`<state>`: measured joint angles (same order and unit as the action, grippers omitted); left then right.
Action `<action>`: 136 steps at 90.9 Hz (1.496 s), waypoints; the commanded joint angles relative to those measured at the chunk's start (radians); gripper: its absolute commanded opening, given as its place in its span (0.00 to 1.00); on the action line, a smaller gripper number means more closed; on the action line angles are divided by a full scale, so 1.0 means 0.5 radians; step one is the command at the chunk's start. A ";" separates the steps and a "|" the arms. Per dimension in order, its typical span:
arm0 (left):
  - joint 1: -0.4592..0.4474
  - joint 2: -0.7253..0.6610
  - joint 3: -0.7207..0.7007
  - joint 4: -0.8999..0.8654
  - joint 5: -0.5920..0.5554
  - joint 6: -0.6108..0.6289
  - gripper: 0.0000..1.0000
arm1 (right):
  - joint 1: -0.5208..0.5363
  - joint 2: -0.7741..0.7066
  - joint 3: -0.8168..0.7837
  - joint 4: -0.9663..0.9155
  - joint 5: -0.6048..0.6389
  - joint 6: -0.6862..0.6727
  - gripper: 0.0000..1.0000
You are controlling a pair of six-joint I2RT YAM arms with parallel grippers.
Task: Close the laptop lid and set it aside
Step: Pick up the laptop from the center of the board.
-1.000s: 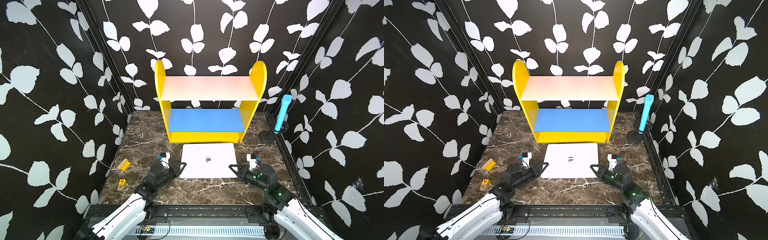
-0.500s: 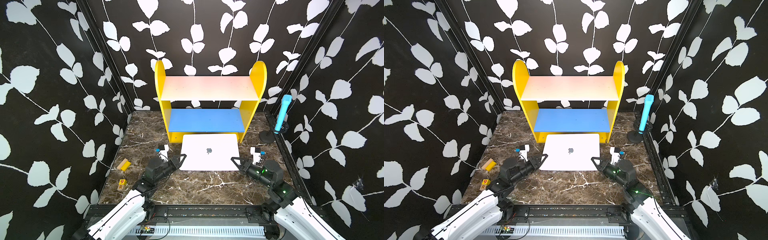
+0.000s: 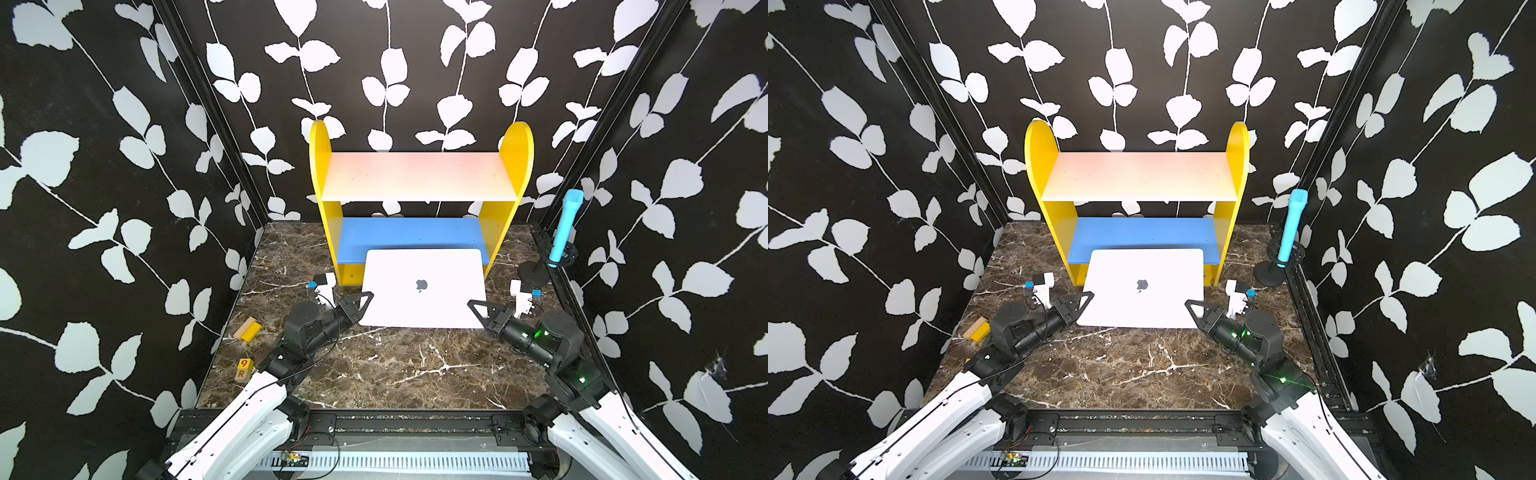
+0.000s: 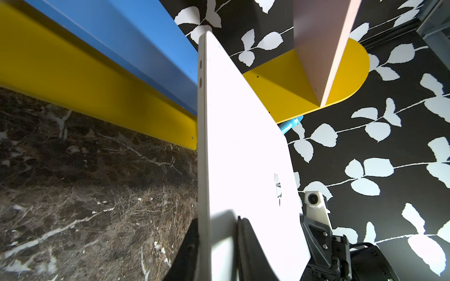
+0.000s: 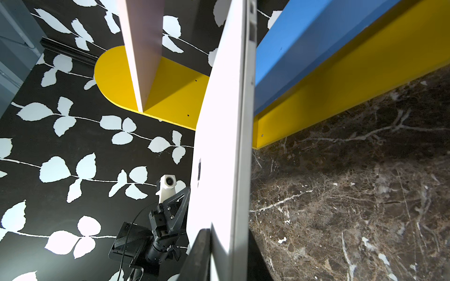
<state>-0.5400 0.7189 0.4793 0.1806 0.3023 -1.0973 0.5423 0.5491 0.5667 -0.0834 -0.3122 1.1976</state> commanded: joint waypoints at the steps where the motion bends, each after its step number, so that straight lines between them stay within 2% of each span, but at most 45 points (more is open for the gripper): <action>1: -0.071 0.007 0.202 0.163 0.322 0.200 0.21 | 0.069 0.070 0.104 0.024 -0.342 -0.290 0.07; 55: -0.071 0.226 0.736 -0.105 0.365 0.381 0.22 | 0.069 0.354 0.580 -0.144 -0.367 -0.492 0.07; 99: -0.066 0.438 1.110 -0.193 0.382 0.483 0.22 | 0.060 0.634 0.955 -0.212 -0.381 -0.614 0.07; 136: 0.013 0.679 1.420 -0.299 0.402 0.529 0.23 | -0.051 0.935 1.224 -0.229 -0.450 -0.640 0.08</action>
<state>-0.4767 1.0275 1.1191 -0.0399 0.2764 -0.9276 0.4812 0.9195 1.1629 -0.1867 -0.2943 1.0393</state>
